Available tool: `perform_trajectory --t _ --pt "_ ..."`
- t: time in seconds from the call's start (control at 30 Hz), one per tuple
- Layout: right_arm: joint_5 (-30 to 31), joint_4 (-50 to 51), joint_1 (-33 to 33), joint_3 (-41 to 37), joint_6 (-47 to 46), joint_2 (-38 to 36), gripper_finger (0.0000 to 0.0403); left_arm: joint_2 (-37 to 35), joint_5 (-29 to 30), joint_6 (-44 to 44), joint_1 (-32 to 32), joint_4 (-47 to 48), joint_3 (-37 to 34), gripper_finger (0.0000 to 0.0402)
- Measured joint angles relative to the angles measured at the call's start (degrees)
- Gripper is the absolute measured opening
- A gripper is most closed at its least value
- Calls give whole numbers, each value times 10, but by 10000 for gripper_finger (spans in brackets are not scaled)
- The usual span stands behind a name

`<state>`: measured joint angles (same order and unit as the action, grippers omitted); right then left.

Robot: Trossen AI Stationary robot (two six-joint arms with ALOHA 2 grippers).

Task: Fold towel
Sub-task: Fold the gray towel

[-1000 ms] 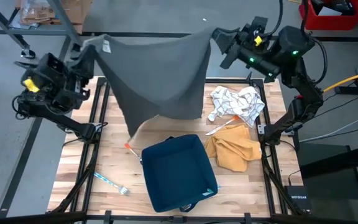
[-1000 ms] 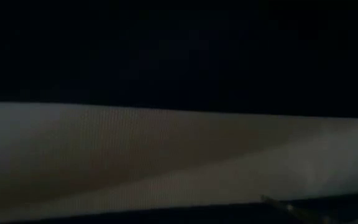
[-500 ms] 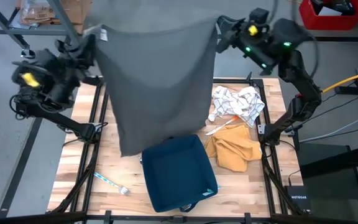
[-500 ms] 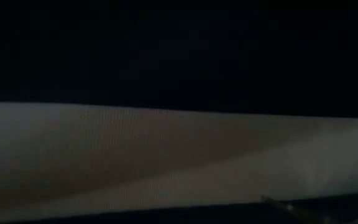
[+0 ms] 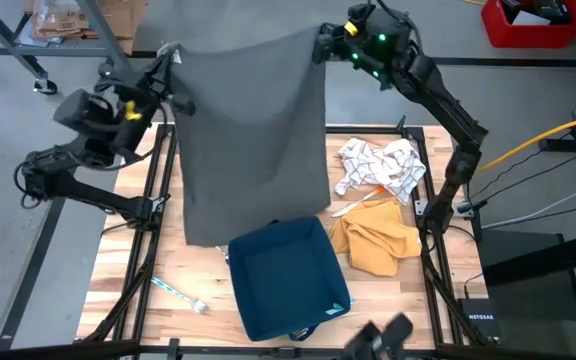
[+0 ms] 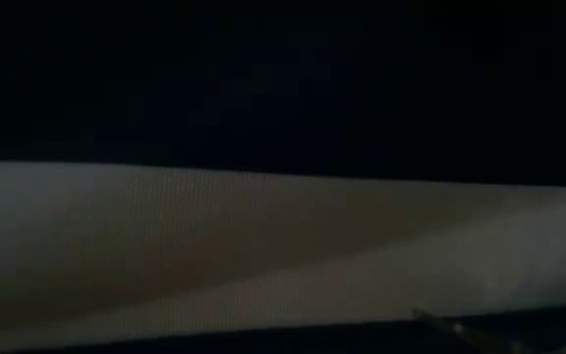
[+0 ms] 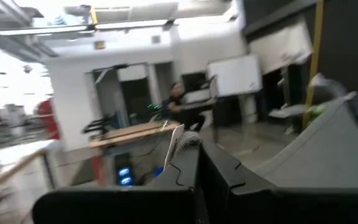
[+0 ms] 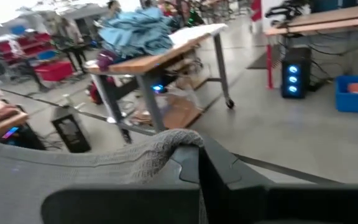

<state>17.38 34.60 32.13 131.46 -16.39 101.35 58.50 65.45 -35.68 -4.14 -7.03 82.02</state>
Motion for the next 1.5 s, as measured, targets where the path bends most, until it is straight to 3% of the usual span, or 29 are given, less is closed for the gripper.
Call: perform_trajectory --t 0.2,0.37,0.6,0.97,1.17,1.37,1.5 --pt "-14 -11 51 0 1 34 1 1 -26 106 -104 122 0 0" --pt "-76 -20 91 0 1 57 1 10 -67 178 -189 187 0 0" --pt "-107 11 119 0 -18 76 1 35 -145 246 -260 248 0 0" --pt "-181 201 100 0 -29 72 1 19 -220 332 -232 402 0 0" --pt "-187 303 58 0 -29 72 1 -9 -280 395 -197 465 0 0" --pt "-187 397 18 0 -29 72 1 -13 -323 498 -167 637 0 0" --pt "-187 459 -5 0 -29 72 1 -12 -384 566 -146 714 0 0"
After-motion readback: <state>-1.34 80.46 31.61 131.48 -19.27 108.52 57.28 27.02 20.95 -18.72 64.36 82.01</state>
